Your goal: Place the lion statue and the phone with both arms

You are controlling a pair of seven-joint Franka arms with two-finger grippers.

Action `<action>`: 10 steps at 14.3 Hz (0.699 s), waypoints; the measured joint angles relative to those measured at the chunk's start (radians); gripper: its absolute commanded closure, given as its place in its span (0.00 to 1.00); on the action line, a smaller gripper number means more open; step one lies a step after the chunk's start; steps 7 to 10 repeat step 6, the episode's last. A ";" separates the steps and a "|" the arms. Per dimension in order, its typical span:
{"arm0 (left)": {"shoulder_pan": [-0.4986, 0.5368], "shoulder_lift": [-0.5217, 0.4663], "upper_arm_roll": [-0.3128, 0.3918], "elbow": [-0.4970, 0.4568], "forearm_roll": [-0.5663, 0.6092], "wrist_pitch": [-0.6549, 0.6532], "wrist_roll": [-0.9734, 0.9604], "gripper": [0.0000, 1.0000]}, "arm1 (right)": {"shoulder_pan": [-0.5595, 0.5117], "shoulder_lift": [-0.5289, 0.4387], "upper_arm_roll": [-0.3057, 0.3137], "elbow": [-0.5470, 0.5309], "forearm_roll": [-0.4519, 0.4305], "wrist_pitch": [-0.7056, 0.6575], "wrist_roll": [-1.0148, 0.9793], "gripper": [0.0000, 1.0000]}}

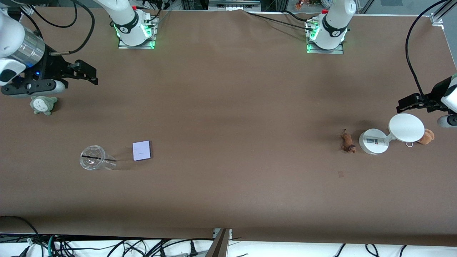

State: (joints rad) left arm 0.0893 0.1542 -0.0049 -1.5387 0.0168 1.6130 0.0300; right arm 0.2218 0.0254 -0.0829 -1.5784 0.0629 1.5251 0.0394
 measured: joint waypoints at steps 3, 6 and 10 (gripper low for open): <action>0.000 0.000 -0.001 0.000 0.000 0.000 0.000 0.00 | 0.000 0.000 0.000 -0.005 -0.001 -0.001 0.000 0.00; 0.000 0.000 -0.001 0.000 0.000 0.000 0.000 0.00 | 0.000 -0.001 0.000 -0.010 -0.011 -0.001 0.000 0.00; 0.000 0.000 -0.001 0.000 0.000 0.000 0.000 0.00 | 0.000 -0.001 0.000 -0.010 -0.011 -0.001 0.000 0.00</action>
